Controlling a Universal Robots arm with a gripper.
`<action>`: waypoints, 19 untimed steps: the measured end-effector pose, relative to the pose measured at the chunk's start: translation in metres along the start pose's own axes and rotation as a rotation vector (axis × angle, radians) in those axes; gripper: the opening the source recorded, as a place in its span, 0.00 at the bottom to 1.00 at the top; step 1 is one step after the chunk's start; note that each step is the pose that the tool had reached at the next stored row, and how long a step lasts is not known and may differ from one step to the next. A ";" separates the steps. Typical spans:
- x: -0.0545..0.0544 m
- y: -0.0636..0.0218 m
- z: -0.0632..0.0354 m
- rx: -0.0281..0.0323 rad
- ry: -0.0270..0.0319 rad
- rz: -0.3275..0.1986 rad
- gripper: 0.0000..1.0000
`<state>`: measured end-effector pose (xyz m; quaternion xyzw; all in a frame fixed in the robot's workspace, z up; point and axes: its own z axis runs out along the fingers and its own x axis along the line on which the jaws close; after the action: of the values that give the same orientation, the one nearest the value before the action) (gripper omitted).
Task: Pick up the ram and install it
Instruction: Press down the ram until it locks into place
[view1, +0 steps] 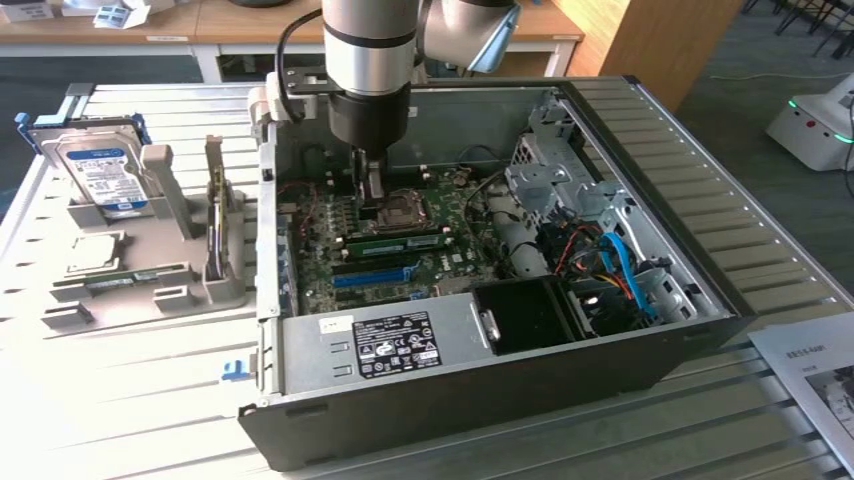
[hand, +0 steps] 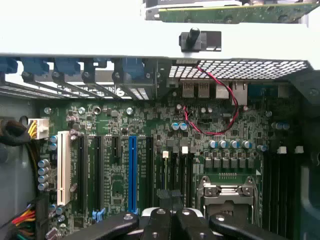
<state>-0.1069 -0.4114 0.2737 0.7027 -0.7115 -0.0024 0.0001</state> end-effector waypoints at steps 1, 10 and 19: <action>0.000 0.0000 0.0000 -0.0001 0.0001 0.000 0.10; 0.000 -0.0018 -0.0001 -0.0001 0.0002 0.000 0.10; 0.000 -0.0113 -0.0001 -0.0001 0.0001 0.000 0.10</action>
<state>-0.0955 -0.4114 0.2738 0.7027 -0.7115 -0.0024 0.0002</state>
